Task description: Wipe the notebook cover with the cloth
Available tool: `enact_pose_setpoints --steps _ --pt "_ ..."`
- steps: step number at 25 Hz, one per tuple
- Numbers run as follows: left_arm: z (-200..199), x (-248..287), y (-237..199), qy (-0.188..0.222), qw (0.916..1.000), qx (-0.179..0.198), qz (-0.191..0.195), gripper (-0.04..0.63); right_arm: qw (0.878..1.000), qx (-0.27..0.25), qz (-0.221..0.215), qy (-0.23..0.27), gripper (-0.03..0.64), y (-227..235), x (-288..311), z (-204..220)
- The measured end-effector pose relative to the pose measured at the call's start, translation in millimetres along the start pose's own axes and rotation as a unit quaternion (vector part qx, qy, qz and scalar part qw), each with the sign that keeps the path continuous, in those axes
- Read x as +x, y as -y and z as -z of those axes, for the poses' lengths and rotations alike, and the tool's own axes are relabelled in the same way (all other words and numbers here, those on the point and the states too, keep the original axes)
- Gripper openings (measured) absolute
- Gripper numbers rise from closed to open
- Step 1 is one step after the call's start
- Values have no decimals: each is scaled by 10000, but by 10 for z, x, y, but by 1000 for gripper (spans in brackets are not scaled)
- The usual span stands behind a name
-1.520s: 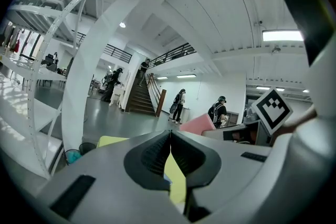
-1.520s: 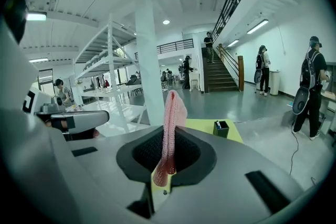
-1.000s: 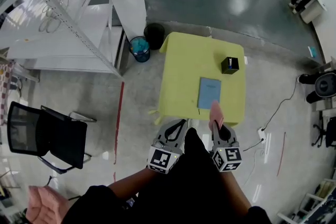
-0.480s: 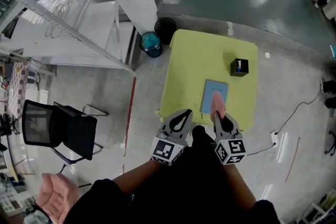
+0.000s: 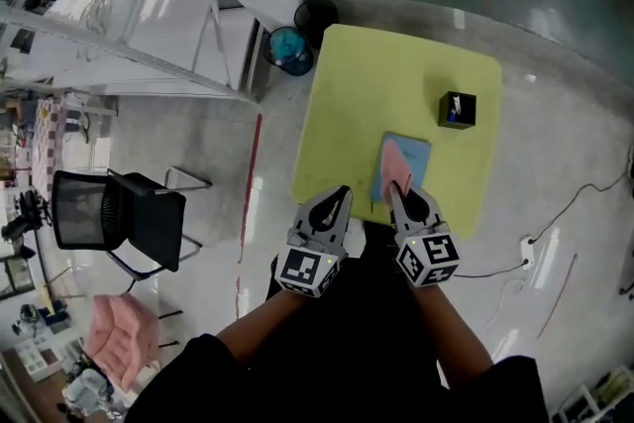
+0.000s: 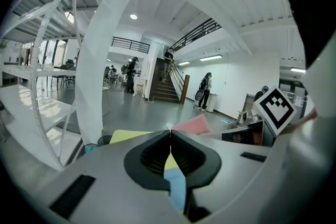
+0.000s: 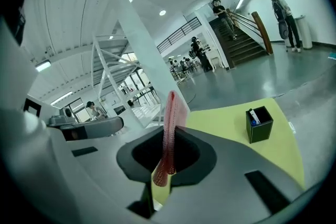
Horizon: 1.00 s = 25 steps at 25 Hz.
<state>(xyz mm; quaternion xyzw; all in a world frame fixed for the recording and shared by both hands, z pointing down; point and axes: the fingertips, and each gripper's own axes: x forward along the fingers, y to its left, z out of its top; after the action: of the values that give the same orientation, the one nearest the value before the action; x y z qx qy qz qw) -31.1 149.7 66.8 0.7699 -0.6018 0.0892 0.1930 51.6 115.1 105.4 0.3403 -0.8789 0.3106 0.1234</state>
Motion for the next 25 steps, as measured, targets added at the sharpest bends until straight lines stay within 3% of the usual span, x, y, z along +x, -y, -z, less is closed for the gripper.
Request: enact_pose_setpoints --steps 8,12,18,22,25 --pt "286 269 -232 -227 9987 -367 -266 17 9970 420 -150 -638 41 283 413 319" --pt "498 465 -378 -400 9981 -415 -236 17 9948 619 -184 -789 41 398 705 402" --pt "708 865 -837 -390 9955 -668 -542 17 9902 1051 -413 -827 41 612 1097 557" --pt "942 1097 -882 -553 9960 -539 -456 17 9888 926 -355 -1113 41 824 1299 811" --pt "1090 1221 -882 -601 9955 -635 -356 17 9853 1115 -376 -1242 41 955 1444 946"
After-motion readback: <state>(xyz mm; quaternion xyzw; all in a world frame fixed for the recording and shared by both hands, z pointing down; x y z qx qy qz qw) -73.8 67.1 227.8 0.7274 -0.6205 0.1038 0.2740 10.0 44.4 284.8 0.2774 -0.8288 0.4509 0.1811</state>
